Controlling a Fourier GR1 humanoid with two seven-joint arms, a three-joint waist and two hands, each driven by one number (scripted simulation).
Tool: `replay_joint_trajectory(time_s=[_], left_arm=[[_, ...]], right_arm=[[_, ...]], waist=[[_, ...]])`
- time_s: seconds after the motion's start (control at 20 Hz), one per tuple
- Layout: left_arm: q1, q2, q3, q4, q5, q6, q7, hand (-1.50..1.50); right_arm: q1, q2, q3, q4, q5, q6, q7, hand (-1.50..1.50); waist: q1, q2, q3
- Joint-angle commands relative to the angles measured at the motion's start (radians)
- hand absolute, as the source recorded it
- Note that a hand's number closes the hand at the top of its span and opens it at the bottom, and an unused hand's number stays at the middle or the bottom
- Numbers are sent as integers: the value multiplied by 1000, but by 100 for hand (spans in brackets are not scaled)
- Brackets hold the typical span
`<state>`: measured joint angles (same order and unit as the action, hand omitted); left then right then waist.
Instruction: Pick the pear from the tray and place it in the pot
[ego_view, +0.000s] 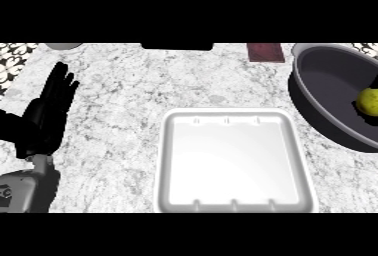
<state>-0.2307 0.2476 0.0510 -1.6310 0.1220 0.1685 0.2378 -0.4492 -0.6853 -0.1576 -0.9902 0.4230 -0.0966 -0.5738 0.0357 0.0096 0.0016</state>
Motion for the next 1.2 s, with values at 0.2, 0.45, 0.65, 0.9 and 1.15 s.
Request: replay_joint_trajectory(time_s=[0.2,0.45,0.65,0.9,1.15], left_arm=[[22,26,24,-54,21,-31,28,0],[-51,-5,28,67,8,-17,-23,0],[4,0,13,-37,12,-21,28,0],[16,-35,3,24,-10,-10,-46,0],[22,-27,3,5,-4,-26,-33,0]], right_arm=[[-169,61,26,435,81,4,-70,-150],[-262,91,34,564,50,182,-157,-150],[-315,65,-37,620,-41,359,-216,-150],[-363,49,-159,714,-164,478,-245,-150],[-391,-47,-233,792,-229,596,-216,-150]], waist=[[20,4,1],[9,14,2],[9,2,2],[10,11,3],[13,13,3]])
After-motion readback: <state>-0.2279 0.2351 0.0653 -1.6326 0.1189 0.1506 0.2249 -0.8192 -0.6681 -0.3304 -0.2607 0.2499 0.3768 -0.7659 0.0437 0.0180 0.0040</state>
